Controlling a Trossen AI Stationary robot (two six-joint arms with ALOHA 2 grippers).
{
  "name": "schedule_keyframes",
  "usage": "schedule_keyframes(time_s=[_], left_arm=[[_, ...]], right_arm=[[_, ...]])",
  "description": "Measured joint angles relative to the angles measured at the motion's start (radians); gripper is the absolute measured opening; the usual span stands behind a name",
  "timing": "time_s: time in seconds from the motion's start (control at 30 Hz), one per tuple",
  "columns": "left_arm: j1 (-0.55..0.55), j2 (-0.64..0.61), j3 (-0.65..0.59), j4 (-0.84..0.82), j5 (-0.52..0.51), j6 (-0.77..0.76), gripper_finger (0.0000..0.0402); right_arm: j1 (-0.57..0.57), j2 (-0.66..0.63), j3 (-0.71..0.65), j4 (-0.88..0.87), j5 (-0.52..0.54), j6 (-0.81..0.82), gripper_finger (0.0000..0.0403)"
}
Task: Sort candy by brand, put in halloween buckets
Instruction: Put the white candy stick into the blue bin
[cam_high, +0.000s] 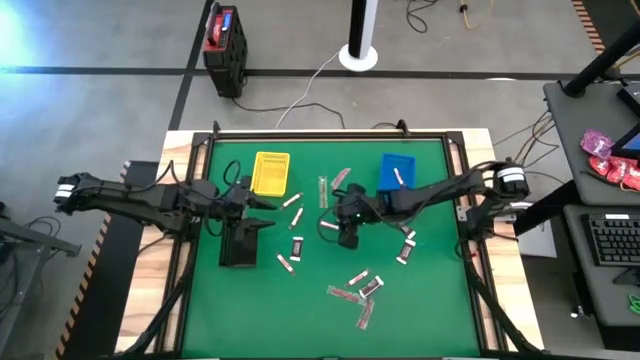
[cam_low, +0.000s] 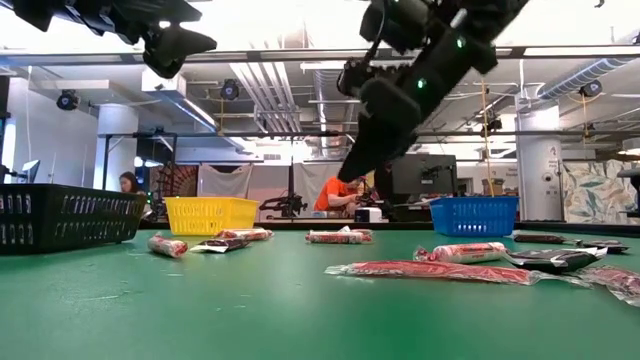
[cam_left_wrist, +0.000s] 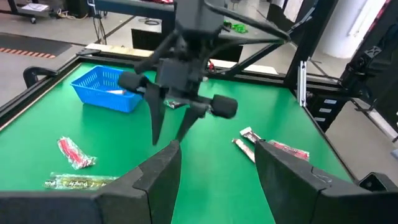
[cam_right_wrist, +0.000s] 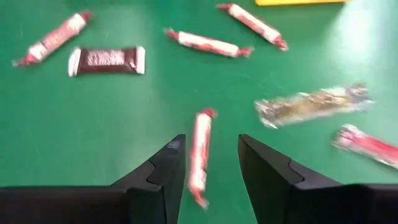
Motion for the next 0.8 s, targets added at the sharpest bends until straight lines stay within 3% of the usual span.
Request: schedule_keyframes(time_s=[0.17,0.47,0.8], left_arm=[[0.000,0.017,0.000,0.008,0.000,0.002,0.0189],[0.000,0.040,0.000,0.035,0.001,0.004,0.0189],[0.000,0.046,0.000,0.043,0.001,0.004,0.0189]], right_arm=[[0.003,0.060,-0.047,0.110,0.016,0.025,0.0155],[0.003,0.152,-0.016,0.109,0.016,0.044,0.0163],[0.003,0.194,-0.008,0.112,0.015,0.043,0.0119]])
